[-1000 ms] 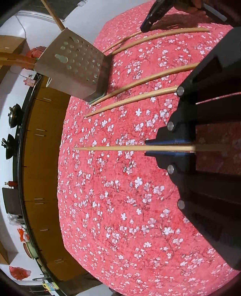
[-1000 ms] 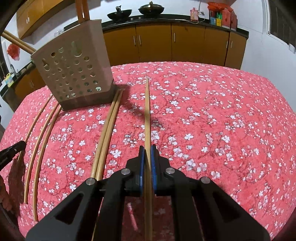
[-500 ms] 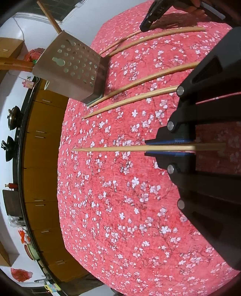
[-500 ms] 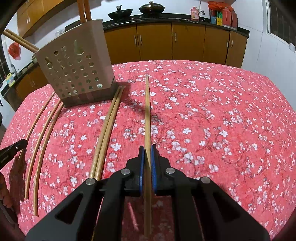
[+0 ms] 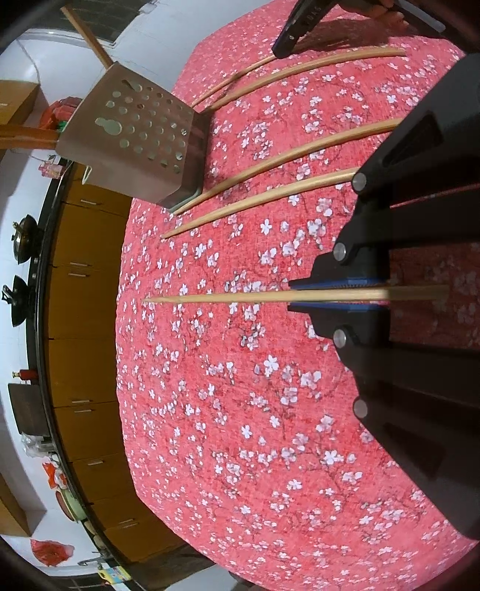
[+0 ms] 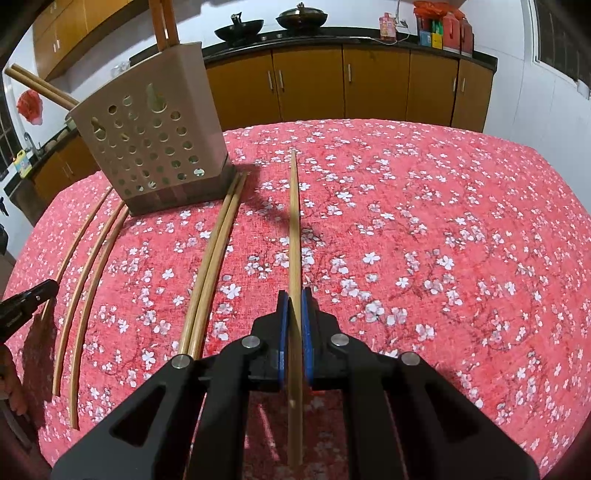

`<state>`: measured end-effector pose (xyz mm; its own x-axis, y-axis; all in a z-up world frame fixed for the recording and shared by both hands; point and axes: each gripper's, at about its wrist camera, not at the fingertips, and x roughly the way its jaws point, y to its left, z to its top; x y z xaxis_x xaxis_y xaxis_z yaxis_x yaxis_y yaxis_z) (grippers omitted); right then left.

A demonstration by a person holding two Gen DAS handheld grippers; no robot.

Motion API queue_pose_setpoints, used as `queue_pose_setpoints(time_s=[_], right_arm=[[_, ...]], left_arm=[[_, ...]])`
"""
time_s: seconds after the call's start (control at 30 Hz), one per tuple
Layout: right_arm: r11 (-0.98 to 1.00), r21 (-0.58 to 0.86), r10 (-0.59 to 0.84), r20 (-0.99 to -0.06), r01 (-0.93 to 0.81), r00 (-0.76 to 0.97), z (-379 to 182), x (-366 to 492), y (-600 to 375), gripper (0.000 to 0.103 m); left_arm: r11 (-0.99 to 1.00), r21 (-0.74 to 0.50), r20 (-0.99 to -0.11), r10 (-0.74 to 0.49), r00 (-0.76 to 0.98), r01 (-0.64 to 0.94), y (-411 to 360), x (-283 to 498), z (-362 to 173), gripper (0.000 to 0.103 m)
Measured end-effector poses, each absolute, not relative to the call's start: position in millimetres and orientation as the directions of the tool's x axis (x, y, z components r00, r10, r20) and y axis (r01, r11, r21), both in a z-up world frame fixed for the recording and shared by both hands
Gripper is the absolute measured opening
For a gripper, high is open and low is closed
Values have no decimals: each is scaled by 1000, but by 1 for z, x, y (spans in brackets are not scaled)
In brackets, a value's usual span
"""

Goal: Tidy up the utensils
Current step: 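Lift the held chopsticks off the cloth with both tools, then carry both chopsticks upright over the beige holder and lower them in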

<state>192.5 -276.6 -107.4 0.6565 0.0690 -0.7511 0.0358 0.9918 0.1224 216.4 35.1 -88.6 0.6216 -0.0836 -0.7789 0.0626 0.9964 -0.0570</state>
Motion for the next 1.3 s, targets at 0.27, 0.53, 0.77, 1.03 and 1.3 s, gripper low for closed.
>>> queue_pose_setpoints(time_s=[0.27, 0.53, 0.77, 1.03, 1.3], right_arm=[[987, 148, 61, -686, 56, 725, -69, 170, -294, 8], [985, 161, 48, -617, 67, 786, -37, 157, -305, 8], [984, 167, 40, -528, 57, 848, -6, 148, -305, 8], [985, 168, 43, -466, 40, 884, 12, 141, -303, 8], [985, 172, 55, -429, 21, 902, 24, 136, -298, 8]], left_arm=[[994, -79, -764, -112, 635, 80, 42, 212, -63, 8], [992, -81, -699, -128, 703, 99, 43, 200, -22, 8], [989, -112, -621, -148, 770, 99, 48, 189, 17, 8], [984, -129, -534, -175, 827, 124, 48, 177, 53, 8], [981, -128, -502, -192, 844, 147, 44, 172, 69, 8]])
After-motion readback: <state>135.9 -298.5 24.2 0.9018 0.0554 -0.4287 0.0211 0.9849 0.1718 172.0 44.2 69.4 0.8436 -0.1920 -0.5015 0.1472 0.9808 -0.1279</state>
